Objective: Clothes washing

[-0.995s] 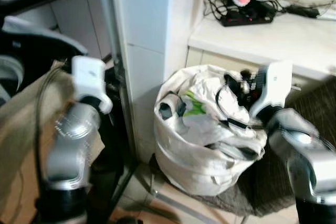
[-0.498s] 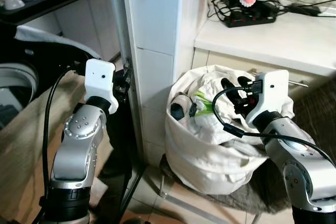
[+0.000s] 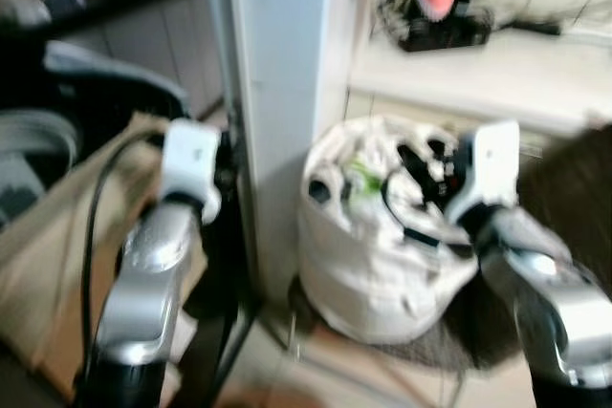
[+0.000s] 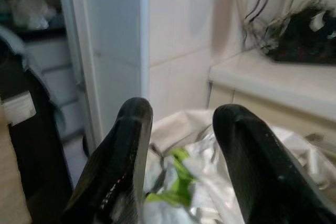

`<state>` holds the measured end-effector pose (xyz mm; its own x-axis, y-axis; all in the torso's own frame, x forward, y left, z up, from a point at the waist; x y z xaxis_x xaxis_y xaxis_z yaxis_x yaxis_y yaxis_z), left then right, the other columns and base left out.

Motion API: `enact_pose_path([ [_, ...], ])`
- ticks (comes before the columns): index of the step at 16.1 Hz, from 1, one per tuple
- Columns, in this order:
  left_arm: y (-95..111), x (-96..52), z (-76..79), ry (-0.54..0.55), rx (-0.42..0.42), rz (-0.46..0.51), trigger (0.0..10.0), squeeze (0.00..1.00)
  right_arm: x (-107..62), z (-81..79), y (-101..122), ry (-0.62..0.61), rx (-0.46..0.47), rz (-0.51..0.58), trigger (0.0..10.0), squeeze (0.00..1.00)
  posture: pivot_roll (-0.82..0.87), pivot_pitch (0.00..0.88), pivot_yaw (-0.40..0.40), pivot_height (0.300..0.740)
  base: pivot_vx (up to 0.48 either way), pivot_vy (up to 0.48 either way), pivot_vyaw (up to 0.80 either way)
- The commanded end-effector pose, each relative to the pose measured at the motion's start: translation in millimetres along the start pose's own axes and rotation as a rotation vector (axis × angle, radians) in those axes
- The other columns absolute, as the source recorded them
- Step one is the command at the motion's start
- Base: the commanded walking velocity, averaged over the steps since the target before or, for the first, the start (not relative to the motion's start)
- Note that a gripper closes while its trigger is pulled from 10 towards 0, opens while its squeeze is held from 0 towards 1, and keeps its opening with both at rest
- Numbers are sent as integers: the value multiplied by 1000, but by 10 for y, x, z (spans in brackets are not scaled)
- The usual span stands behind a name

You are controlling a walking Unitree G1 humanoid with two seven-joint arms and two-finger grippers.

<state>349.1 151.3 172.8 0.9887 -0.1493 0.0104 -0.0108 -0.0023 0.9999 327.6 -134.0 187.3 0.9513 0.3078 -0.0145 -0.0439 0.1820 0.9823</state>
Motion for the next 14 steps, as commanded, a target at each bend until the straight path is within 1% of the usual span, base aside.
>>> enact_pose_path([
  [1, 61, 9, 6, -3, -5, 12, 10000, 0, -10, -12, -14, 7, 13, -10, 10000, 0, -2, 0, -1, 740, 0, 0, 0],
  [2, 64, 12, -1, -3, -16, 8, 10000, 0, -11, -10, -18, 5, 18, -11, 10000, 0, 0, 0, 1, 740, 0, 0, 0],
  [3, 114, 26, -8, 0, 15, 18, 10000, 0, -18, 5, -32, -2, 31, -15, 10000, 0, 1, 0, 5, 740, 0, 0, 0],
  [4, 127, 34, -5, -2, 25, 21, 10000, 0, -18, 9, -34, -4, 35, -16, 10000, 0, -1, 0, 11, 740, 0, 0, 0],
  [5, 128, 41, 17, -11, 13, 18, 10000, 0, -22, 12, -39, -4, 36, -19, 10000, 0, -3, 0, 13, 740, 0, 0, 0],
  [8, 54, 49, 47, -3, 19, -7, 10000, 0, -56, -58, -61, 53, -3, -29, 10000, 0, -7, 0, 13, 740, 0, 0, 0],
  [10, 113, 59, 46, 1, -4, 21, 10000, 0, -58, -68, -86, 60, -1, -42, 10000, 0, -6, 0, 9, 740, 0, 0, 800],
  [12, 121, 76, -7, 31, -10, 17, 10000, 0, -40, -47, -77, 49, -1, -40, 10000, 0, -5, 0, 6, 740, 306, 0, 800],
  [13, 99, 82, -5, 28, -26, 7, 10000, 0, -32, -32, -72, 43, -2, -38, 10000, 0, -4, 0, 5, 740, 311, 0, 800],
  [14, 97, 82, 11, 19, -21, 5, 10000, 0, -28, -26, -68, 43, -3, -37, 10000, 0, -6, 0, 3, 740, 311, 0, 800],
])
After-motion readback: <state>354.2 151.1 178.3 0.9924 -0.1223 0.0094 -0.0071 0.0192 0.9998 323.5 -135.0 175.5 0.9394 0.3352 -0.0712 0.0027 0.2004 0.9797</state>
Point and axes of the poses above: a point about 5 cm out from each wrist's last joint towards the gripper, its own x axis pointing out of the wrist towards the gripper, its own y axis along the axis of the wrist's last joint, z = x × y, the point moved 6 cm from there along x, pointing out of the wrist towards the gripper, and after that the axes turned 11 degrees about -x, right-handed, at the moved point
